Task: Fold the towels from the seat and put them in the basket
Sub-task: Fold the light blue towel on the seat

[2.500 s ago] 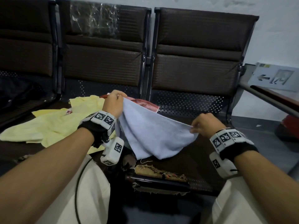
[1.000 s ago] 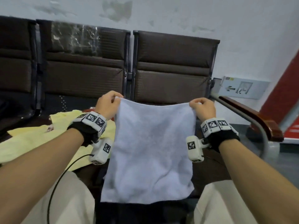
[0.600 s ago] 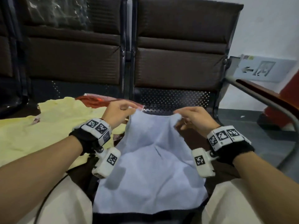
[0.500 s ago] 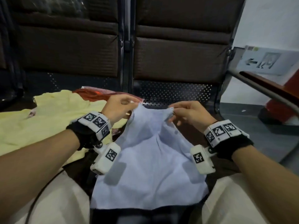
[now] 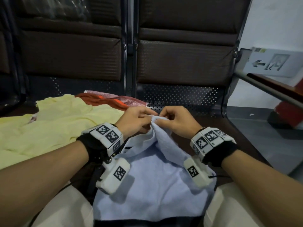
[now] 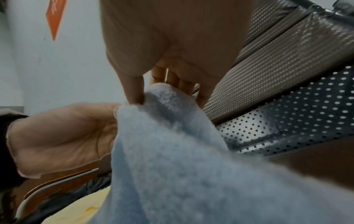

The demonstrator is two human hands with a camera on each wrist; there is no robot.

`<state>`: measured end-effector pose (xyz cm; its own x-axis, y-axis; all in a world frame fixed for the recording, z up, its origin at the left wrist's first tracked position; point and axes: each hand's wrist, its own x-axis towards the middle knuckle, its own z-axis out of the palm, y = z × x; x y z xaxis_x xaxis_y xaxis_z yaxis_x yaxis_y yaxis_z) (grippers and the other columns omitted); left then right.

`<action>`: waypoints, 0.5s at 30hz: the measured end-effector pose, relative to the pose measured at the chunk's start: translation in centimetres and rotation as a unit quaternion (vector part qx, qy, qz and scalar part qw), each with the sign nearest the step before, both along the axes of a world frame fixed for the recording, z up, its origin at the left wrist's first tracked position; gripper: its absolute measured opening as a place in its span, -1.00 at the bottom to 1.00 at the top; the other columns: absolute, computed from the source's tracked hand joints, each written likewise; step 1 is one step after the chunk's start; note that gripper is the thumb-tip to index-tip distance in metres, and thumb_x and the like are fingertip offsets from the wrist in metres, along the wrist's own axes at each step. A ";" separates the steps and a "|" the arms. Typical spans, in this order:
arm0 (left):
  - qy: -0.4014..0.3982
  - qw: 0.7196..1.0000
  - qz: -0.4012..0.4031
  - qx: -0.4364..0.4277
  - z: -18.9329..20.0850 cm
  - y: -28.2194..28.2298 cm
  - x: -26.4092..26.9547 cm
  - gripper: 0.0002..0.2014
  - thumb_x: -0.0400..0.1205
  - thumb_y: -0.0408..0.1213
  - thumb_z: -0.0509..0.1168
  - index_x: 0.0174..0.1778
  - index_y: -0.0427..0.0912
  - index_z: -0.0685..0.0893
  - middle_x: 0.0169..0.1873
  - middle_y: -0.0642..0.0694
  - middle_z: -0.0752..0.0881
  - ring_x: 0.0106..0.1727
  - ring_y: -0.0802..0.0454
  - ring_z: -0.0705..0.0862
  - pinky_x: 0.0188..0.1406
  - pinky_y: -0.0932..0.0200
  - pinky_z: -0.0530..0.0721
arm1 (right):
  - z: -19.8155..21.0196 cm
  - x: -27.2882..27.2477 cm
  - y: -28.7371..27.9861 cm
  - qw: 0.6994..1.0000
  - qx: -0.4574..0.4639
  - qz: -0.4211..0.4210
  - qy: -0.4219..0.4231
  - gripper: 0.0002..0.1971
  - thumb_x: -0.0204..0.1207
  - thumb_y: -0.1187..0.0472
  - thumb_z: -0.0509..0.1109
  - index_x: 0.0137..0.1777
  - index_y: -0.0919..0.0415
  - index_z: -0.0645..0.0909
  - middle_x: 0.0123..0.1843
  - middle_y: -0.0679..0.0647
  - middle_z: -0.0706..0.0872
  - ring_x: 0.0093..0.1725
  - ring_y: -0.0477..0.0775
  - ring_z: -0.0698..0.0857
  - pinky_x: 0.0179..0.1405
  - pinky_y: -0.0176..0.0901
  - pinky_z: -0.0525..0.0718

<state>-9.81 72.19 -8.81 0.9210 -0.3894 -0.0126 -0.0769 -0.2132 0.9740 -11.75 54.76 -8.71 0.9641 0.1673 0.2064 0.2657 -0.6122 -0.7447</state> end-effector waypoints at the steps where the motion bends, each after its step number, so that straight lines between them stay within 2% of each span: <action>1: 0.004 1.000 -0.001 -0.005 0.1 0.1 -0.1 -0.82 0.63 -0.46 0.27 0.10 -0.31 0.69 -0.17 -0.26 0.76 -0.23 -0.01 0.73 -0.27 0.20 0.74 | 0.0 0.0 0.1 1.000 -0.002 -0.004 -0.001 -0.84 0.36 0.05 0.57 -0.31 0.07 0.68 -0.40 -0.09 0.69 -0.39 -0.18 0.58 -0.37 -0.28 0.55; 3: 0.017 1.000 -0.007 -0.014 0.3 0.3 -0.1 -0.84 0.65 -0.42 0.24 0.07 -0.27 0.71 -0.27 -0.14 0.75 -0.31 0.08 0.71 -0.29 0.22 0.74 | -0.1 0.0 0.1 1.000 -0.005 -0.013 -0.004 -0.83 0.35 0.03 0.57 -0.30 0.09 0.71 -0.38 -0.07 0.72 -0.38 -0.17 0.61 -0.37 -0.27 0.58; 5: 0.044 0.998 -0.023 -0.034 0.4 0.5 -0.2 -0.82 0.66 -0.36 0.25 0.08 -0.29 0.72 -0.40 -0.08 0.71 -0.40 0.10 0.64 -0.33 0.22 0.66 | -0.3 0.0 0.2 1.000 -0.002 -0.017 -0.004 -0.81 0.35 0.03 0.57 -0.28 0.14 0.72 -0.36 -0.01 0.74 -0.37 -0.15 0.62 -0.35 -0.22 0.60; 7: 0.039 0.998 -0.043 -0.024 0.4 0.7 -0.4 -0.80 0.60 -0.35 0.34 0.11 -0.30 0.72 -0.29 -0.22 0.74 -0.29 -0.05 0.64 -0.27 0.17 0.63 | -0.4 0.0 0.2 1.000 0.002 -0.016 -0.005 -0.77 0.36 0.01 0.57 -0.27 0.18 0.72 -0.35 0.04 0.75 -0.37 -0.14 0.61 -0.35 -0.18 0.59; 9: -0.004 0.998 -0.052 0.022 0.4 1.0 -0.3 -0.79 0.55 -0.40 0.39 0.10 -0.23 0.73 -0.11 -0.28 0.80 -0.16 -0.09 0.72 -0.22 0.17 0.72 | -0.4 0.1 0.1 1.000 0.005 -0.013 -0.003 -0.74 0.34 -0.03 0.58 -0.27 0.18 0.72 -0.34 0.07 0.75 -0.37 -0.13 0.61 -0.35 -0.18 0.57; 11: -0.039 0.997 -0.045 0.047 0.5 1.1 -0.2 -0.79 0.54 -0.48 0.38 0.01 -0.15 0.76 -0.14 -0.24 0.81 -0.21 -0.05 0.72 -0.28 0.23 0.72 | -0.3 0.3 -0.3 1.000 0.005 0.003 0.011 -0.74 0.33 -0.02 0.59 -0.26 0.19 0.72 -0.32 0.11 0.75 -0.35 -0.10 0.60 -0.31 -0.14 0.56; 13: -0.079 0.994 -0.023 0.073 0.5 1.3 0.1 -0.73 0.49 -0.53 0.35 -0.14 -0.03 0.77 -0.27 -0.13 0.81 -0.29 0.05 0.71 -0.33 0.22 0.69 | -0.2 0.3 -1.0 0.998 -0.037 0.035 0.031 -0.72 0.36 -0.06 0.55 -0.29 0.17 0.70 -0.37 0.05 0.71 -0.37 -0.13 0.58 -0.31 -0.18 0.54; 15: -0.121 0.987 0.005 0.102 0.5 1.7 0.4 -0.72 0.42 -0.49 0.35 -0.25 0.06 0.76 -0.40 0.04 0.78 -0.36 0.18 0.68 -0.35 0.27 0.66 | -0.2 0.4 -1.9 0.985 -0.155 0.058 0.035 -0.62 0.39 -0.18 0.48 -0.35 0.15 0.63 -0.43 -0.02 0.63 -0.42 -0.15 0.53 -0.34 -0.27 0.47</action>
